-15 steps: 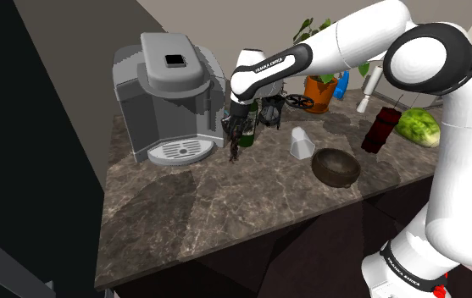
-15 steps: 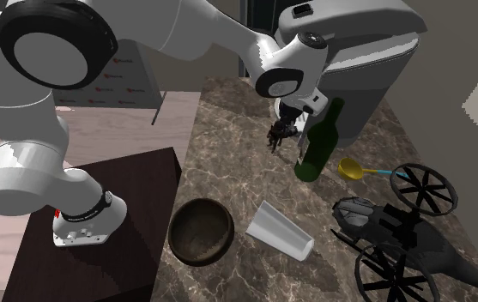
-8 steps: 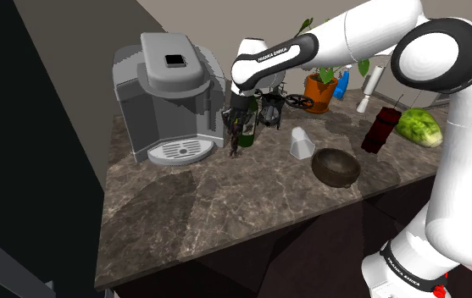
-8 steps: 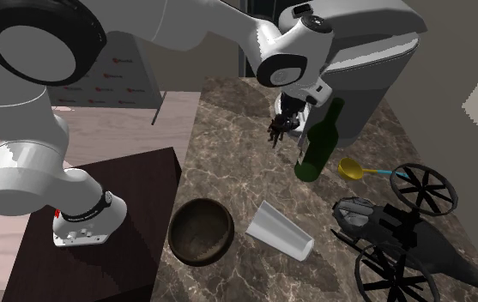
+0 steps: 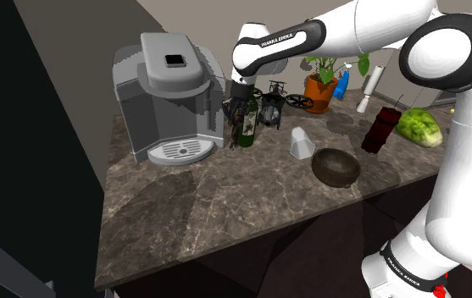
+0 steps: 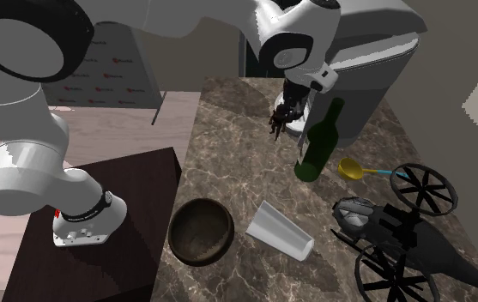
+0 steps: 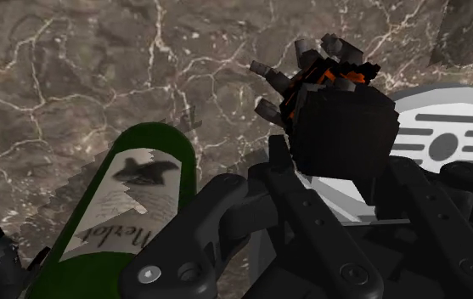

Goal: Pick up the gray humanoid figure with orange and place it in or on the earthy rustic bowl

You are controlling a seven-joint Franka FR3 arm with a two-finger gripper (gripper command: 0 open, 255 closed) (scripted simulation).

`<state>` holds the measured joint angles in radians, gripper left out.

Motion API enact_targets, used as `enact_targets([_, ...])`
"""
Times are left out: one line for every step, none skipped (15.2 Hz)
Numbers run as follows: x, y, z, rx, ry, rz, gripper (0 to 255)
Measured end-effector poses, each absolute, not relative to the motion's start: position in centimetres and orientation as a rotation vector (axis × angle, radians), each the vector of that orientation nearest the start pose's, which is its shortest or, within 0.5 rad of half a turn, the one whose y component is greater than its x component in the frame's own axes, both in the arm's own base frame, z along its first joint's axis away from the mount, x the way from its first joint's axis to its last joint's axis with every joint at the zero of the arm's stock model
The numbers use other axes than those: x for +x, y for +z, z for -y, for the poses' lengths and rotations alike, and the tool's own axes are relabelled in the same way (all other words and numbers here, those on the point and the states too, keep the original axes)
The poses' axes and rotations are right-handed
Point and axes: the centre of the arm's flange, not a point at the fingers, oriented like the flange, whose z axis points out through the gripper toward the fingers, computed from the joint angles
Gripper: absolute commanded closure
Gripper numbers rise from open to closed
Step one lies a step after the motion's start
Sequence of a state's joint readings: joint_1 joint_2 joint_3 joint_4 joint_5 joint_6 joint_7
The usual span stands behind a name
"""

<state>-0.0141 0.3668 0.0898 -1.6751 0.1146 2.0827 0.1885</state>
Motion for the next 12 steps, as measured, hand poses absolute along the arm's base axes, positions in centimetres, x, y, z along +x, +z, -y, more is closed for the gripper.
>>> enact_targets([66.0,40.1,-4.9,-2.993,-0.035,-0.260,255])
enact_targets([65.9,40.7,-4.9,-2.993,-0.035,-0.260,255])
enact_targets([65.9,41.3,-5.1,-2.993,-0.036,-0.260,255])
enact_targets([65.9,41.8,-5.0,-2.992,-0.036,-0.260,255])
enact_targets([65.9,42.2,-5.0,-2.993,-0.035,-0.260,255])
enact_targets([65.9,42.7,-4.9,-2.993,-0.035,-0.260,255])
enact_targets([65.9,43.3,-4.9,-2.992,-0.035,-0.260,255])
enact_targets([65.9,43.8,-4.8,-2.993,-0.035,-0.260,255])
enact_targets([66.0,44.5,-4.8,-2.993,-0.036,-0.260,255])
enact_targets([65.8,45.0,-4.9,-2.993,-0.036,-0.260,255])
enact_targets([65.9,45.4,-4.9,-2.992,-0.036,-0.260,255])
enact_targets([65.9,45.9,-5.0,-2.993,-0.035,-0.260,255])
